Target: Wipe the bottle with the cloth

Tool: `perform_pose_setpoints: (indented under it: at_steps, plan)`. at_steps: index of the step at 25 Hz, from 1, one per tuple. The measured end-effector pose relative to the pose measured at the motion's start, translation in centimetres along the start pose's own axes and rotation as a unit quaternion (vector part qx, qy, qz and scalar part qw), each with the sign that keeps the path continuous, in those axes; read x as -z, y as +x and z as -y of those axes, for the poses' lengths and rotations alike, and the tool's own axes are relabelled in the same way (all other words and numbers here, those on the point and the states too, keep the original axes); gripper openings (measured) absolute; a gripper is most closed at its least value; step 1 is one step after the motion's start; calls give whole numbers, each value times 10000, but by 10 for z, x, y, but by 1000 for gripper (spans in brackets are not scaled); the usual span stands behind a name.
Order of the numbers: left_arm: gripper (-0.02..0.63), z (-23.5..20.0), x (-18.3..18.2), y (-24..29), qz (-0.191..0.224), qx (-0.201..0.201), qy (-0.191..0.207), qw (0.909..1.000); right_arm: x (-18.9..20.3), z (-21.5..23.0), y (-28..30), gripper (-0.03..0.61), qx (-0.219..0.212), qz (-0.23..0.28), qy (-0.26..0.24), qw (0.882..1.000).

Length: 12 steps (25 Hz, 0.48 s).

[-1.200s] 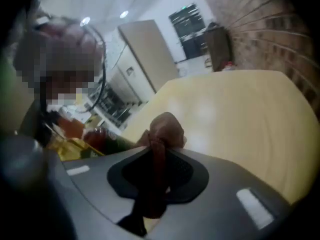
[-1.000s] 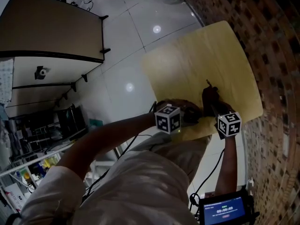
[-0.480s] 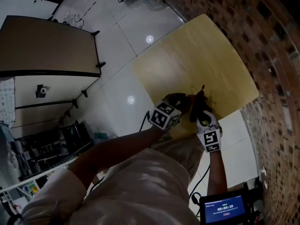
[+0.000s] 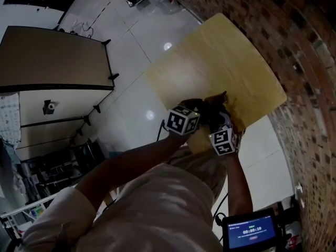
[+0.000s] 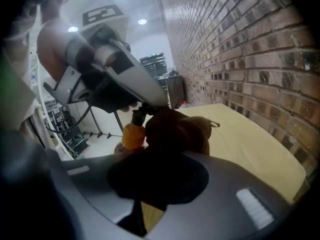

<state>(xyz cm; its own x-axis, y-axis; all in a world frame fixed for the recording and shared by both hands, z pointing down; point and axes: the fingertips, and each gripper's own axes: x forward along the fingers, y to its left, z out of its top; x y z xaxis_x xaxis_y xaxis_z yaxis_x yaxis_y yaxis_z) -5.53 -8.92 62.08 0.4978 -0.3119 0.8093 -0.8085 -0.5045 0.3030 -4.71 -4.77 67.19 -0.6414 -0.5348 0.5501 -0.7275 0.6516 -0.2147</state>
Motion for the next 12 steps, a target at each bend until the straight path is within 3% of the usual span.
perform_pose_setpoints:
  at_steps: [7, 10, 12]
  plan:
    - [176, -5, -2, -7, 5, -63, 133, 9999, 26, 32, 17, 63, 254, -496, 1151, 9918]
    - [176, -14, 6, -16, -84, -157, 87, 9998, 38, 65, 22, 63, 748, -560, 1785, 9795]
    - [175, -17, 7, -20, -92, -170, 113, 9997, 33, 96, 13, 63, 1269, -337, 2313, 9640]
